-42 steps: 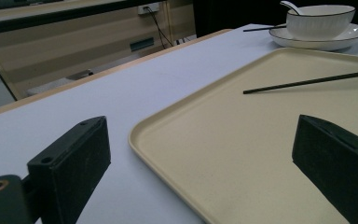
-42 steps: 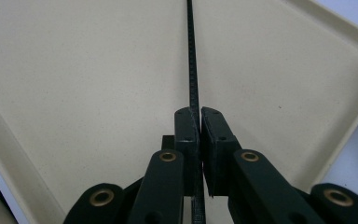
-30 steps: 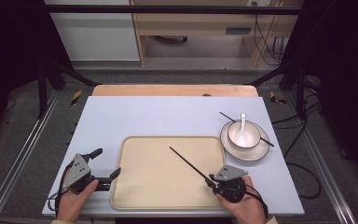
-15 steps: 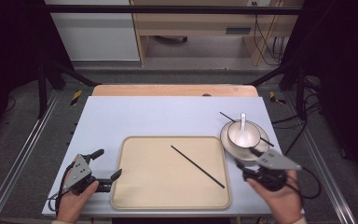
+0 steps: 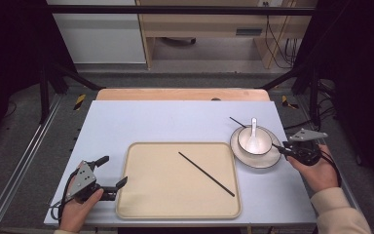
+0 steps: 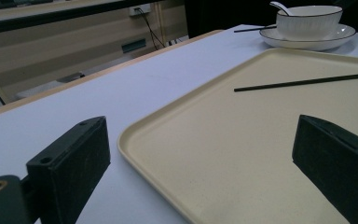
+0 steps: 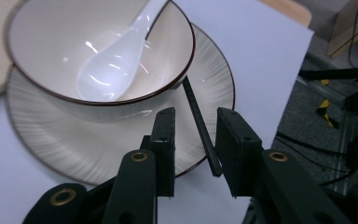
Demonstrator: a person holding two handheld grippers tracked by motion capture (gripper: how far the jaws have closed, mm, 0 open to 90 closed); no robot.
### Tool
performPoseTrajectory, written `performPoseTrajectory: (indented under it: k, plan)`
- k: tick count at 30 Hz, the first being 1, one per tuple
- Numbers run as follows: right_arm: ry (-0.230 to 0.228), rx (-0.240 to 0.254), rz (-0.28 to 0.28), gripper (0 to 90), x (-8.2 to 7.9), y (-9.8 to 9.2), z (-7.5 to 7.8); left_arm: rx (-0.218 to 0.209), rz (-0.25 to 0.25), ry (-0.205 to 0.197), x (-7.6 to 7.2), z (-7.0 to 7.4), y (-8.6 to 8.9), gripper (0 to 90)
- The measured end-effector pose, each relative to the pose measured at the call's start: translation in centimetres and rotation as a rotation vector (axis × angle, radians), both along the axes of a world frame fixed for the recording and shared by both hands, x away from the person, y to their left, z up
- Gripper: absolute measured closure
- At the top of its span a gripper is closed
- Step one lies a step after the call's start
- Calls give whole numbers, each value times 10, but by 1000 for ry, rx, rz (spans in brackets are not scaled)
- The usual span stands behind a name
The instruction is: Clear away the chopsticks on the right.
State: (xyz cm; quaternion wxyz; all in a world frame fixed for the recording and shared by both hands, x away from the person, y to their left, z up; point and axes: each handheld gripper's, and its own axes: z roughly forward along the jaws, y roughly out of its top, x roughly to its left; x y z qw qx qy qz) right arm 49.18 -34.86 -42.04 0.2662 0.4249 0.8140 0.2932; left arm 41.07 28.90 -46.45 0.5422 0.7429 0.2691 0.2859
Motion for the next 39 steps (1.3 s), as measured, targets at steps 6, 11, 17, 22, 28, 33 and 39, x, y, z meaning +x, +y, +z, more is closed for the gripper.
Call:
performPoseTrajectory:
  k: [6,11,17,22,28,33,39]
  plan:
    - [53,-45,26,654,26,2,-22,3,10,-1,-1,1,3,39]
    - [65,-67,42,758,32,4,-29,10,11,4,-1,-1,3,39]
    - [80,-35,85,847,32,4,-35,19,10,-1,-1,0,1,40]
    - [28,-29,63,851,29,5,-31,19,6,-1,-1,-1,1,41]
    - [-62,7,-37,852,19,3,-15,22,11,2,-3,-1,3,41]
    - [-160,21,-107,851,2,-3,5,25,18,0,-5,-1,5,41]
    - [-232,50,-42,852,-40,20,34,26,21,3,-4,-2,4,41]
